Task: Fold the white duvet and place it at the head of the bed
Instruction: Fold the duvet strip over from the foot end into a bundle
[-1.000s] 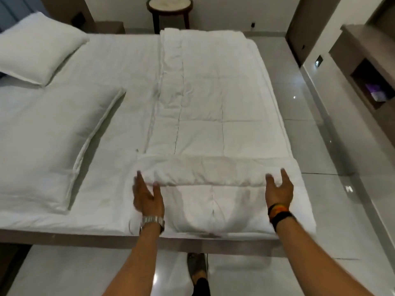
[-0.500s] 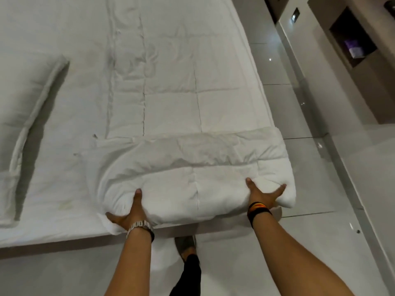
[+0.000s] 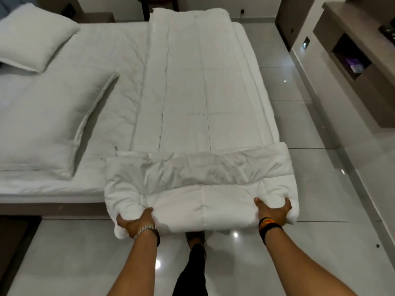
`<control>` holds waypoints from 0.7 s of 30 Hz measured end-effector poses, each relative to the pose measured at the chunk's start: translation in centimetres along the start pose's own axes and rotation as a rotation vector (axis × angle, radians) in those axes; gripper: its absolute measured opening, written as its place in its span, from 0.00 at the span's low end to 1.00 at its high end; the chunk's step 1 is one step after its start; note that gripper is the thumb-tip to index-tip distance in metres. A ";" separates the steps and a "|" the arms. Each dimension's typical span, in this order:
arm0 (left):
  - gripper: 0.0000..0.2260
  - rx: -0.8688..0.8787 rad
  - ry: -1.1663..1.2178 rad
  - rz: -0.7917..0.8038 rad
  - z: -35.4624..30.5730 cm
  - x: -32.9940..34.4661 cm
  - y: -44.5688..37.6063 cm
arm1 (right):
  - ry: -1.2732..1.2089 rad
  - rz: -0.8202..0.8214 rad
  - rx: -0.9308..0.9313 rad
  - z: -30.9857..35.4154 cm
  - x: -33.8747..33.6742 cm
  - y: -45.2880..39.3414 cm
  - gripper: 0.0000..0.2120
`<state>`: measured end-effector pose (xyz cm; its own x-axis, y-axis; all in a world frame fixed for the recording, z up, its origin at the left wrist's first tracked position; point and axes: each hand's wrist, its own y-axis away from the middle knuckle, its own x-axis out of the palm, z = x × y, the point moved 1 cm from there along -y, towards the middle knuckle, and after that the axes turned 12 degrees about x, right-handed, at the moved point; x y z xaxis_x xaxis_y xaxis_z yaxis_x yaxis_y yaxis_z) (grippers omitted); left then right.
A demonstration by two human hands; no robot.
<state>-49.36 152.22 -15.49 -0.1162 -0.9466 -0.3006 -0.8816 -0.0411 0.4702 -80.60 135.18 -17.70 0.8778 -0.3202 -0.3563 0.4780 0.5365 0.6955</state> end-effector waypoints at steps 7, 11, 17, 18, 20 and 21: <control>0.51 -0.008 0.063 0.015 -10.1 5.6 -1.2 | 0.047 -0.009 0.059 10.1 4.8 2.5 0.52; 0.47 0.238 0.065 0.074 -18.5 13.3 -5.3 | 0.033 0.065 -0.177 21.5 12.0 2.4 0.50; 0.36 0.550 0.118 0.349 -26.3 22.3 -10.7 | -0.037 0.289 -0.467 32.8 19.8 2.4 0.38; 0.34 0.559 0.065 0.361 -26.0 23.1 -11.8 | 0.025 0.228 -0.486 32.4 20.3 1.5 0.36; 0.33 0.565 -0.171 0.296 -23.3 24.0 -13.5 | 0.169 0.116 -0.432 28.9 21.0 -0.8 0.35; 0.34 0.519 -0.286 0.250 -21.5 24.3 -14.0 | 0.226 0.082 -0.349 26.7 21.3 -1.9 0.38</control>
<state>-30.02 122.96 -11.54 -0.4008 -0.7823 -0.4769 -0.9105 0.3976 0.1131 -63.66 106.46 -9.97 0.8796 -0.1064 -0.4637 0.3537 0.7980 0.4879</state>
